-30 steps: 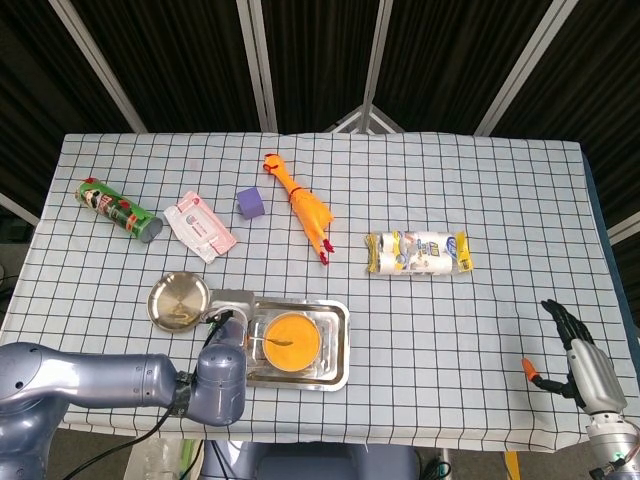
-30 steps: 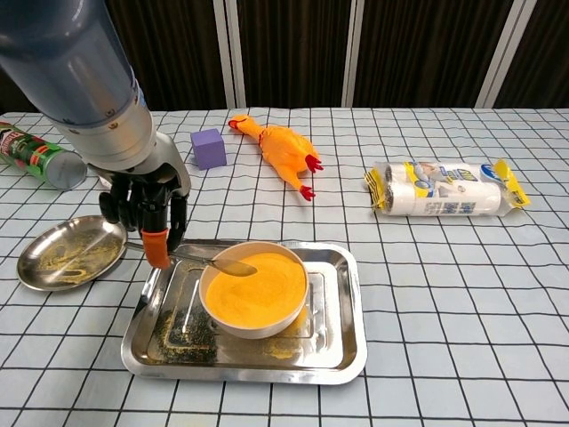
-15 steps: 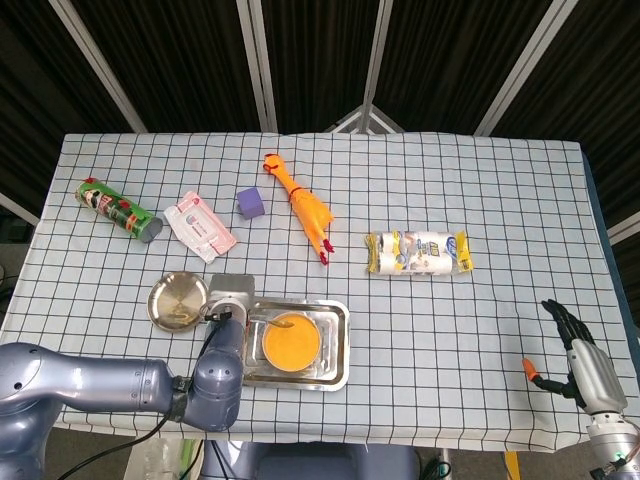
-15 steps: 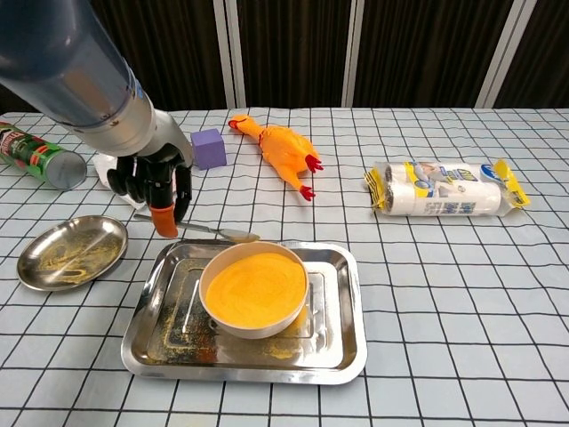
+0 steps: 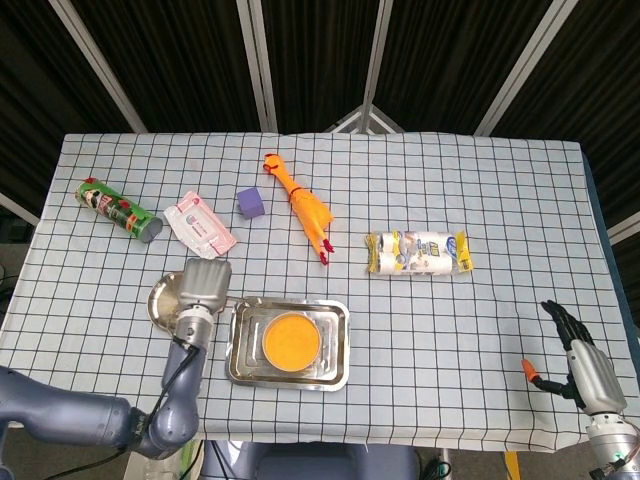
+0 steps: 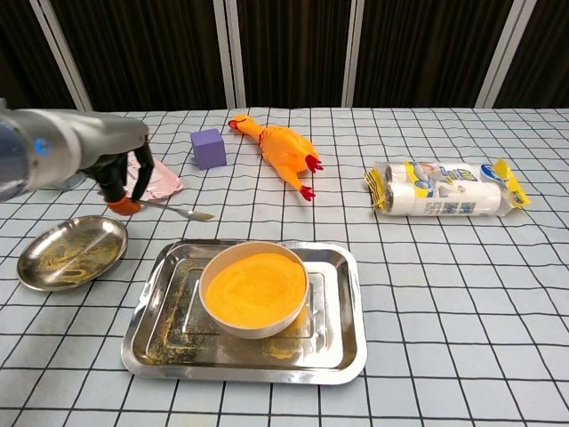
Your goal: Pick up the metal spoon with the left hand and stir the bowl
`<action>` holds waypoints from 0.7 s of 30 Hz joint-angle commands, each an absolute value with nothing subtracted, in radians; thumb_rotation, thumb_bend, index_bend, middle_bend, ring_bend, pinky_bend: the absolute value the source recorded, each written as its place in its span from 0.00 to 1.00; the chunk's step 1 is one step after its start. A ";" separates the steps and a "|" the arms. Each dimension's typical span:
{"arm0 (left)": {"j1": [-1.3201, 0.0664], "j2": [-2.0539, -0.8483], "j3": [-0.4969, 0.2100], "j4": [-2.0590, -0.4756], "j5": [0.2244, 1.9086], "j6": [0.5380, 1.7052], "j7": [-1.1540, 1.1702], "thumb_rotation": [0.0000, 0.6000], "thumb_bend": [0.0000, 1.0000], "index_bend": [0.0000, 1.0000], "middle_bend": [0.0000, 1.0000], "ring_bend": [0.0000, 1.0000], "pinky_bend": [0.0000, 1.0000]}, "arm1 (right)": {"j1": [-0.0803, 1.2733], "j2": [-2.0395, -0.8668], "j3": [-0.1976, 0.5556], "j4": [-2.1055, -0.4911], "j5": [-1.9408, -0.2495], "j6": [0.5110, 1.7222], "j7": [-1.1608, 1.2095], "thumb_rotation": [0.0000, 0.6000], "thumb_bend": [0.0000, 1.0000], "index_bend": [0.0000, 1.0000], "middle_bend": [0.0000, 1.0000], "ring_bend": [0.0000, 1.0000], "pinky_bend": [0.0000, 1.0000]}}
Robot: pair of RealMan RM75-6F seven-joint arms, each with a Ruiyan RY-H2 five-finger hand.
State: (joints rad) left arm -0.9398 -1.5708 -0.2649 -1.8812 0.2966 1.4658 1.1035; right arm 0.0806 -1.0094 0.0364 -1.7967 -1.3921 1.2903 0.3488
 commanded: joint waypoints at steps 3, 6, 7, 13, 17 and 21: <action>-0.842 -1.470 -0.200 -1.865 0.369 1.411 0.976 1.00 0.86 0.77 1.00 0.94 0.95 | 0.082 -1.010 0.037 -1.798 -1.391 1.288 0.346 1.00 0.40 0.00 0.00 0.00 0.00; -0.803 -1.433 -0.178 -1.844 0.400 1.380 0.915 1.00 0.86 0.77 1.00 0.94 0.95 | 0.082 -1.010 0.036 -1.800 -1.391 1.288 0.342 1.00 0.40 0.00 0.00 0.00 0.00; -0.791 -1.423 -0.171 -1.835 0.408 1.370 0.895 1.00 0.85 0.77 1.00 0.94 0.95 | 0.082 -1.010 0.036 -1.800 -1.391 1.288 0.342 1.00 0.40 0.00 0.00 0.00 0.00; -0.746 -1.390 -0.141 -1.777 0.449 1.315 0.820 1.00 0.84 0.76 1.00 0.93 0.95 | 0.083 -1.009 0.036 -1.803 -1.389 1.285 0.339 1.00 0.40 0.00 0.00 0.00 0.00; -0.738 -1.382 -0.136 -1.735 0.444 1.268 0.799 1.00 0.80 0.75 1.00 0.92 0.95 | 0.083 -1.009 0.035 -1.806 -1.389 1.282 0.338 1.00 0.40 0.00 0.00 0.00 0.00; -0.738 -1.391 -0.134 -1.693 0.428 1.232 0.793 1.00 0.76 0.73 0.99 0.91 0.95 | 0.085 -1.009 0.034 -1.806 -1.387 1.277 0.338 1.00 0.40 0.00 0.00 0.00 0.00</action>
